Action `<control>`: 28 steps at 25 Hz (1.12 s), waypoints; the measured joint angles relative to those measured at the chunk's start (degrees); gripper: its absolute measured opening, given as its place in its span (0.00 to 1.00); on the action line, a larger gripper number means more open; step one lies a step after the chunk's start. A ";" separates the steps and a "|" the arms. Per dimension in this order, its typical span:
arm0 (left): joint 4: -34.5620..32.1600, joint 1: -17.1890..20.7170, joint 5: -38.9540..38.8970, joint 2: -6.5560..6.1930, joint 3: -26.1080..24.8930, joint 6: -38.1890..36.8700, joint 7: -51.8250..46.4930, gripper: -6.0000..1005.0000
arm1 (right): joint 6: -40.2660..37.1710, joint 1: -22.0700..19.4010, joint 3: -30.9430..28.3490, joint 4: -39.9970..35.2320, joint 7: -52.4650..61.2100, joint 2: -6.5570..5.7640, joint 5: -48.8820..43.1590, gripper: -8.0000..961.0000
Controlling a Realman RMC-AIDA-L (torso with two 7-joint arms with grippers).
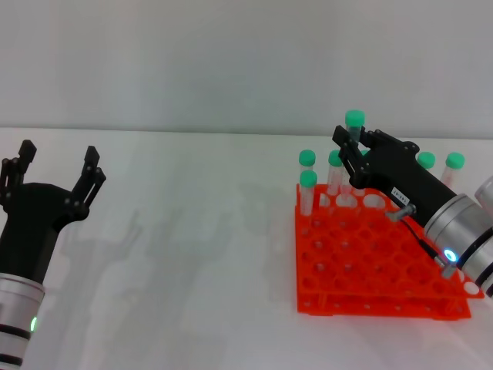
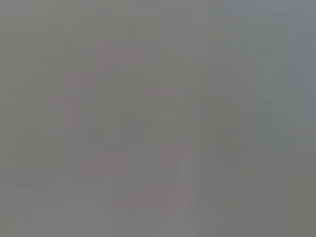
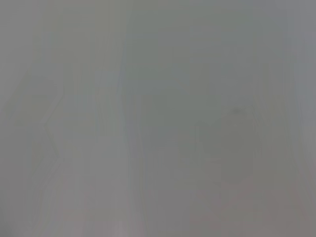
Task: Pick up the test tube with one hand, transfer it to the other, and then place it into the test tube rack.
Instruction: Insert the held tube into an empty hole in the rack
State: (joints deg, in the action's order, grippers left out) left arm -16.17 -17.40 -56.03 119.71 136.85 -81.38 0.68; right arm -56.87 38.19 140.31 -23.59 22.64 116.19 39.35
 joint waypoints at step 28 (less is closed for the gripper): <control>0.17 0.30 0.44 -0.18 3.24 0.03 -3.40 0.89 | 5.07 1.77 10.44 -5.04 -3.39 0.00 18.42 0.23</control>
State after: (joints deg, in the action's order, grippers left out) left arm -16.00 -17.10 -55.59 119.52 140.09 -81.35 -2.73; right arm -51.80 39.96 150.75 -28.63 19.25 116.19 57.77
